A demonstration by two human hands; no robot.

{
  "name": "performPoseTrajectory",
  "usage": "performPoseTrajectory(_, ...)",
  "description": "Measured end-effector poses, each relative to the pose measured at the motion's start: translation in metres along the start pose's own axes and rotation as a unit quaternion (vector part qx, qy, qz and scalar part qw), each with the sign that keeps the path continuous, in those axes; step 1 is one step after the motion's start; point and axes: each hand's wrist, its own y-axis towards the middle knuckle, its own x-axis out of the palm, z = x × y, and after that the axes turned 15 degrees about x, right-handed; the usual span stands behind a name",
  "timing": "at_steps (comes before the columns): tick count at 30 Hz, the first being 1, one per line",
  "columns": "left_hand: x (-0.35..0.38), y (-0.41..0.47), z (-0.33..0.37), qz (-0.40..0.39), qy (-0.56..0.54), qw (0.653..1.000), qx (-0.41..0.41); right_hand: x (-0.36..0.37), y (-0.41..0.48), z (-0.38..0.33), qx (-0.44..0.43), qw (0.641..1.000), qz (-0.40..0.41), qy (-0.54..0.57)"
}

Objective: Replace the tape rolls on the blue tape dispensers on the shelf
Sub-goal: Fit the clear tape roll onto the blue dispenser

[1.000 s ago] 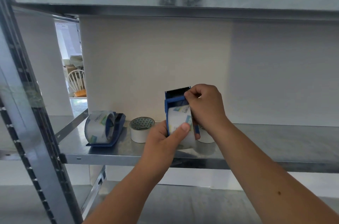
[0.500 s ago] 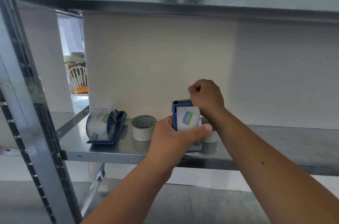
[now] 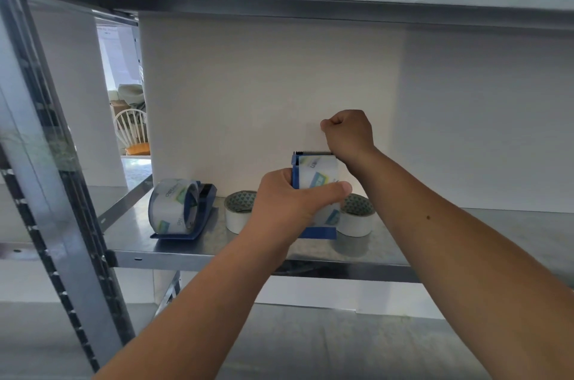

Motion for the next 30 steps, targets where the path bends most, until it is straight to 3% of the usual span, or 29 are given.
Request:
performPoseTrajectory(12,-0.003,-0.01,-0.005,-0.04,0.018,0.998,-0.038,0.006,0.008,0.012,0.063,0.997,-0.019,0.036)
performPoseTrajectory(26,-0.009,-0.014,0.003,0.003,0.027,0.999,-0.046,0.01,0.011,0.006,0.066,0.997,-0.015,0.04)
performPoseTrajectory(30,-0.013,-0.011,0.005,0.016,0.04,0.998,-0.04,0.007,0.009,0.014,0.163,0.983,-0.072,0.036)
